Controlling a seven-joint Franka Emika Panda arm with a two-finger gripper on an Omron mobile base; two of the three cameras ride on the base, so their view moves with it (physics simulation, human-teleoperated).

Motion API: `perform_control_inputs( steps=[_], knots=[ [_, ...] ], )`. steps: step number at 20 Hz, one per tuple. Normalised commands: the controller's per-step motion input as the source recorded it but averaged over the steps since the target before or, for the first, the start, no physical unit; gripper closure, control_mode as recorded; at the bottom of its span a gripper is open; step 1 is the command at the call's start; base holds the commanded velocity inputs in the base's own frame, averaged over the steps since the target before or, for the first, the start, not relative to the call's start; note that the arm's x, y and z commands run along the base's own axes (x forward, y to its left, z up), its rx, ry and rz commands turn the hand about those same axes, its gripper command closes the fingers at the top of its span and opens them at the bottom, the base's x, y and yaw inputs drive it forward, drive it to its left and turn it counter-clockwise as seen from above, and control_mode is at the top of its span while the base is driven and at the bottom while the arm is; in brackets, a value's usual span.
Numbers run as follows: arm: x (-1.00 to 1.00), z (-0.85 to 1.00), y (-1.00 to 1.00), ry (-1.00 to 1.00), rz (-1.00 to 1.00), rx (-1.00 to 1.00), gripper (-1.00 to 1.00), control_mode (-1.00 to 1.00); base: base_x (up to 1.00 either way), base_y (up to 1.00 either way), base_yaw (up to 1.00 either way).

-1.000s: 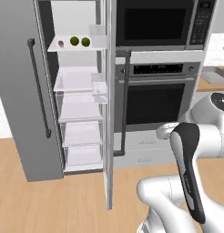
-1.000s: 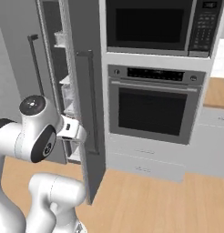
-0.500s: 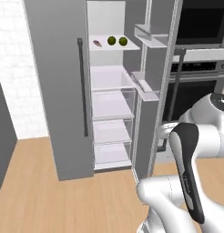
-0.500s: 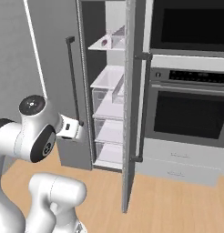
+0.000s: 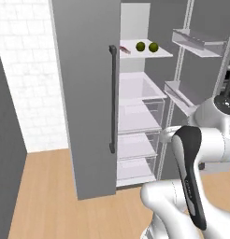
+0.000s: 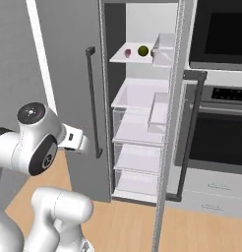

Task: Place one lime and one steak in each tupperware on the nearby counter, to pack two identical lunches.

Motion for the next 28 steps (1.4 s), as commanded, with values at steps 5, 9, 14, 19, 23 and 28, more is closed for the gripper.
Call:
perform_control_inputs(
  steps=[5, 9, 14, 19, 23, 28],
  knots=[
    [0.0, 0.0, 0.0, 0.0, 0.0, 0.0, -1.0, 1.0, 0.99, -0.14, -0.01],
    [0.0, 0.0, 0.0, 0.0, 0.0, 0.0, -1.0, 1.0, 0.68, -0.35, 0.0],
    [0.0, 0.0, 0.0, 0.0, 0.0, 0.0, -1.0, 1.0, 0.27, -0.47, 0.01],
    [0.0, 0.0, 0.0, 0.0, 0.0, 0.0, -1.0, 1.0, 0.22, -0.22, 0.04],
    [0.0, 0.0, 0.0, 0.0, 0.0, 0.0, -1.0, 1.0, 0.69, 0.11, 0.0],
    [0.0, 0.0, 0.0, 0.0, 0.0, 0.0, -1.0, 1.0, 0.57, -0.04, 0.0]
  ],
)
